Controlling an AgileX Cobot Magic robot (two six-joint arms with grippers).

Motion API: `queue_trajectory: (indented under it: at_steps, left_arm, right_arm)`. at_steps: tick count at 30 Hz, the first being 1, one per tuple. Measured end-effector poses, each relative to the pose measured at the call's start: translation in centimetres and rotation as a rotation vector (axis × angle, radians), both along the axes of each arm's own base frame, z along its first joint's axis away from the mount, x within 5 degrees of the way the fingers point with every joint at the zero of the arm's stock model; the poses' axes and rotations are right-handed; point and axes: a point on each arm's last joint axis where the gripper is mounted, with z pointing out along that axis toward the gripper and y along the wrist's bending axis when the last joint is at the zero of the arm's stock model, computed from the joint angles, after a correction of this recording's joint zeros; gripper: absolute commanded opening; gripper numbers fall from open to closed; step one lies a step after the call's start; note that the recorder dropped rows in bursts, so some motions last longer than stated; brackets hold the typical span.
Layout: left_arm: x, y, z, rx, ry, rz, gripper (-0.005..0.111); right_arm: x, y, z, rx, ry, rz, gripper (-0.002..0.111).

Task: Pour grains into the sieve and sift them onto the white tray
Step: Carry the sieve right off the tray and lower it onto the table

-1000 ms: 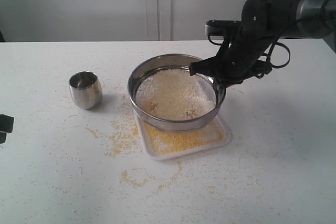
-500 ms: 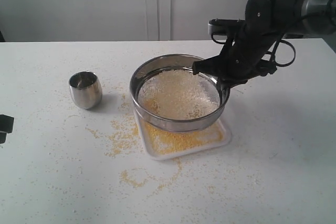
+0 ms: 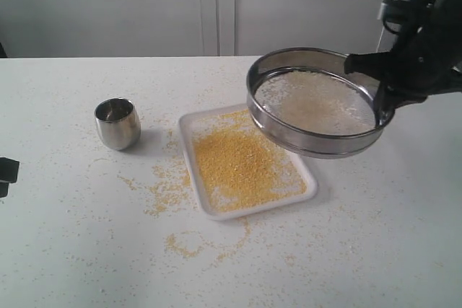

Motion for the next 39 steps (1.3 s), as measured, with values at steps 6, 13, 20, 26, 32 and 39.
queue_trajectory:
  at_steps: [6, 13, 20, 26, 32, 39]
  left_arm:
    - [0.0, 0.0, 0.0, 0.000, 0.000, 0.000, 0.000]
    - [0.0, 0.0, 0.0, 0.000, 0.000, 0.000, 0.000]
    - [0.0, 0.0, 0.0, 0.000, 0.000, 0.000, 0.000]
    - [0.0, 0.0, 0.0, 0.000, 0.000, 0.000, 0.000]
    - [0.0, 0.0, 0.0, 0.000, 0.000, 0.000, 0.000]
    - [0.0, 0.0, 0.0, 0.000, 0.000, 0.000, 0.000]
  right_arm:
    - [-0.6, -4.1, -2.1, 0.009, -0.002, -0.108, 0.000]
    - [-0.5, -6.2, -3.2, 0.017, -0.092, -0.203, 0.000]
    - [0.4, -6.6, -4.7, 0.016, -0.122, -0.229, 0.000]
    - [1.2, -6.8, -6.4, 0.006, -0.133, -0.241, 0.000]
    - [1.7, -6.9, -8.7, -0.015, -0.098, -0.220, 0.000]
    - [1.9, -7.0, -9.7, -0.033, -0.082, -0.202, 0.000]
